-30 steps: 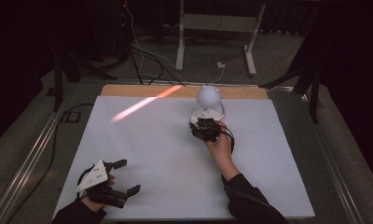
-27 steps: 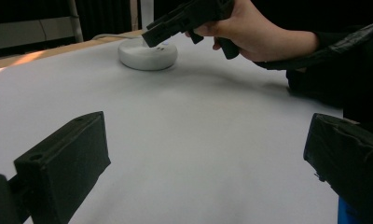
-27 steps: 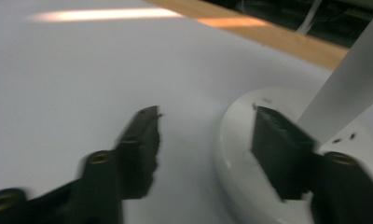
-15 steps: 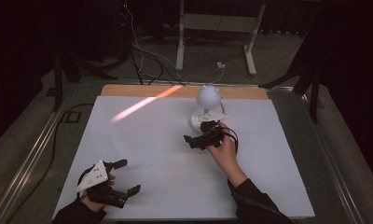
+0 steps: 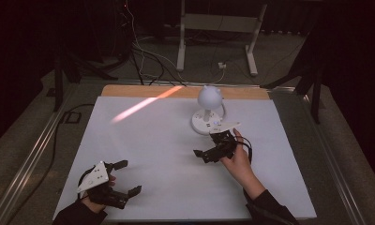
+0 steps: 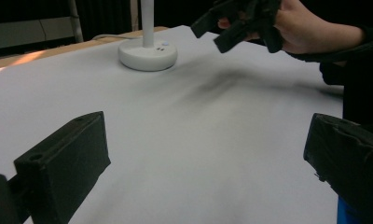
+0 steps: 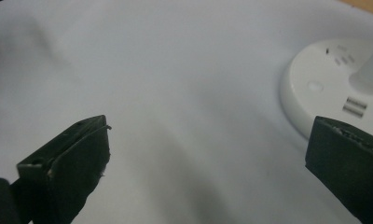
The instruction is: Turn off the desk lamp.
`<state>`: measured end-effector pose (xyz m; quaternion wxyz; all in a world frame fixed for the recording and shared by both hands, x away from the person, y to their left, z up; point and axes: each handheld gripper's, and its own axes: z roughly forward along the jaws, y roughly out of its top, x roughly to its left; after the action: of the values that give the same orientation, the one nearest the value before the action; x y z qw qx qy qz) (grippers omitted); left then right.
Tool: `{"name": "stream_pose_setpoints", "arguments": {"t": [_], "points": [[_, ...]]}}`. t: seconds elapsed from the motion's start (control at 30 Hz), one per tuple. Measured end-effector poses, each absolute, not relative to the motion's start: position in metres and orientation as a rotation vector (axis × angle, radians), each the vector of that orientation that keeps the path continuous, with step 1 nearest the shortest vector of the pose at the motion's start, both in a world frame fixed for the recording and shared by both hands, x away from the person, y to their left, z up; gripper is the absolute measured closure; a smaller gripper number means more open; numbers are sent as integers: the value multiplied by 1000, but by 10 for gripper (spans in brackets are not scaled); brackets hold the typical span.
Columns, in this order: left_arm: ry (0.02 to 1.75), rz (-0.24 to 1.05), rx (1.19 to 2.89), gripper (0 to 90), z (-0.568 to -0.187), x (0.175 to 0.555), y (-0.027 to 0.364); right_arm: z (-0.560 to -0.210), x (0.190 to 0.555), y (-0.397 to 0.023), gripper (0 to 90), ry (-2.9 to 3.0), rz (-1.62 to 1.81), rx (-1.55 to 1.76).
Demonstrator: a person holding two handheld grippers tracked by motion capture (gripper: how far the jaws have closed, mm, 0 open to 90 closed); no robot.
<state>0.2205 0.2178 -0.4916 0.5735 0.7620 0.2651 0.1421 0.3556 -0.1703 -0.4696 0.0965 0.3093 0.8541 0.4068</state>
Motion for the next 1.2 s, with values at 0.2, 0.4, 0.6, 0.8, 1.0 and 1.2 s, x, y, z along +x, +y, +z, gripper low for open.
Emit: {"name": "stream_pose_setpoints", "arguments": {"t": [0.2, 0.4, 0.6, 0.8, 1.0, 1.2], "points": [[620, 333, 1786, 6, -492, 220, 218, -472, 342, -188, 0, 2536, 1183, 923], [620, 332, 1784, 6, -491, 221, 218, -475, 325, -207, 0, 2533, 1161, 896], [621, 334, 1785, 6, -492, 221, 217, -480, 308, -225, 0, 2535, 1152, 908], [622, 332, 1783, 6, -492, 221, 218, -482, 292, -246, 0, 2516, 1152, 929], [621, 333, 1786, 6, -492, 221, 217, -486, 277, -271, 0, 2495, 1154, 952], [621, 333, 1788, 6, -492, 221, 217, -493, 264, -292, 0, 2487, 1106, 994]]}}
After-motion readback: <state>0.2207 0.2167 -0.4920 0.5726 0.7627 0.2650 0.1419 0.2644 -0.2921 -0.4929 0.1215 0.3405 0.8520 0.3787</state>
